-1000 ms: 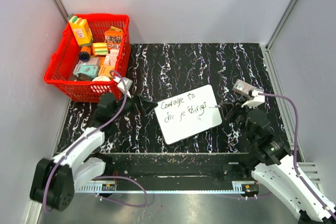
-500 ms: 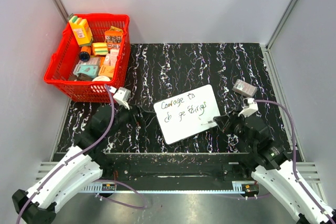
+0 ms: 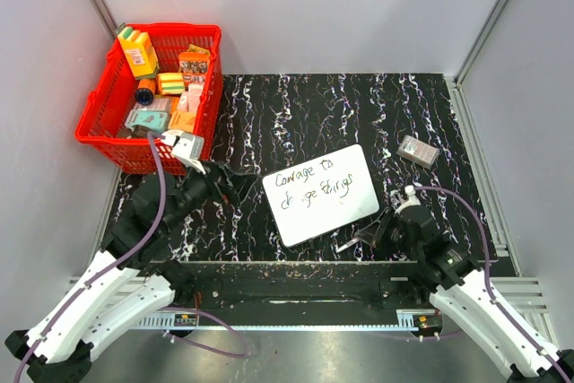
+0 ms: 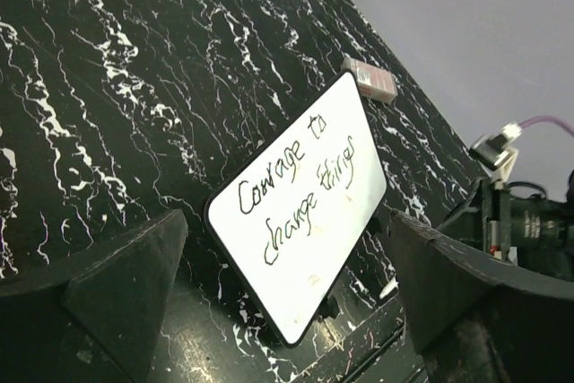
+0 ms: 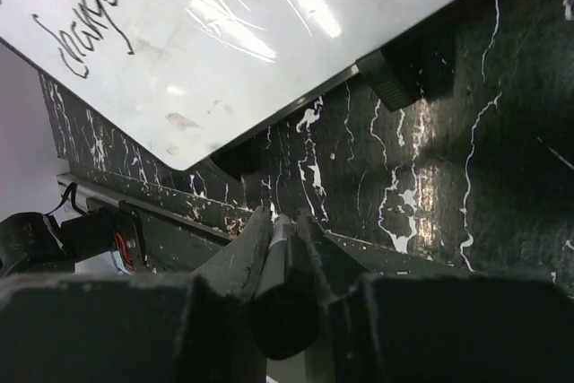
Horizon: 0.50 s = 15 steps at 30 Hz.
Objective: Write a sentence on the whiteboard
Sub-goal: Put down the whiteboard marker without the cap at the corner of the board.
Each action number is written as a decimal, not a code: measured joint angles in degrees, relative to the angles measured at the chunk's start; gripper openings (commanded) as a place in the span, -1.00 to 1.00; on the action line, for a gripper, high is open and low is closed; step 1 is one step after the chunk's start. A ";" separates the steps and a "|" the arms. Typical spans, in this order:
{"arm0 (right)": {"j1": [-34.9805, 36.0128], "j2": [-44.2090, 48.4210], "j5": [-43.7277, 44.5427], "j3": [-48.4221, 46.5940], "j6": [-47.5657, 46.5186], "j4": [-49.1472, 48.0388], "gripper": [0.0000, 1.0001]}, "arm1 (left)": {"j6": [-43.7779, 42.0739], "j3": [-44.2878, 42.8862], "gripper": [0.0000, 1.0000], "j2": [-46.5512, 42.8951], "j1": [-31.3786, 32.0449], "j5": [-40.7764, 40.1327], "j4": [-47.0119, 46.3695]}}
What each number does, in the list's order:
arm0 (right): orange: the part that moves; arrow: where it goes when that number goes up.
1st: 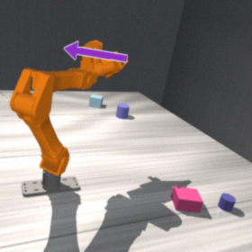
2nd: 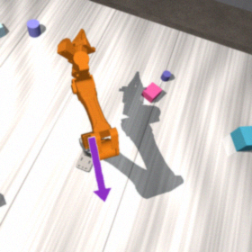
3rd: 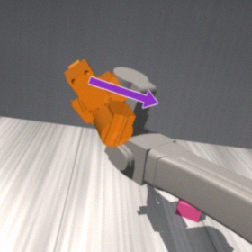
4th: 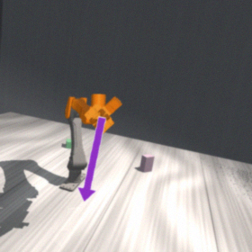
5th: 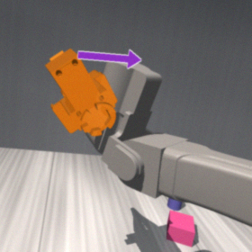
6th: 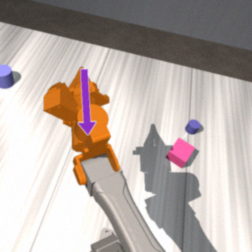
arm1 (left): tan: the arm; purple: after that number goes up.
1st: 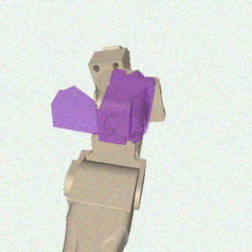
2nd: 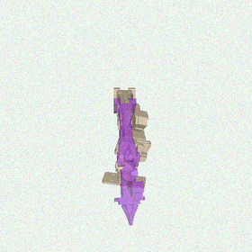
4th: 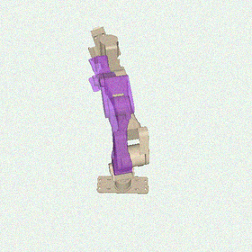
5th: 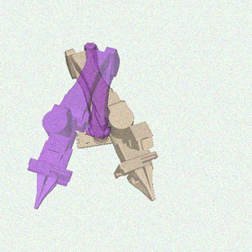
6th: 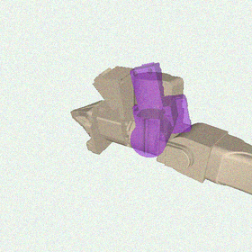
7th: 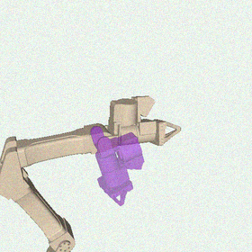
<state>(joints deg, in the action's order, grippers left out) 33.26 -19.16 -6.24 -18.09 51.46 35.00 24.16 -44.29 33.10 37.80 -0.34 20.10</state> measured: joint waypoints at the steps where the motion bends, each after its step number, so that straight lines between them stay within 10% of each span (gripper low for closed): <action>1: 0.00 -1.11 -0.63 0.11 0.98 -0.07 -1.00 | 0.02 -0.63 0.98 0.24 0.00 -0.13 -0.04; 15: 0.00 0.20 -2.80 6.19 11.43 -1.55 -0.87 | 0.09 -2.60 0.98 2.27 0.17 -0.15 -0.74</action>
<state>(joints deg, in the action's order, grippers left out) 33.26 -18.96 -9.04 -11.90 62.89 33.45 24.25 -46.89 35.38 37.98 -0.49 19.35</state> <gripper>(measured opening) 0.194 0.987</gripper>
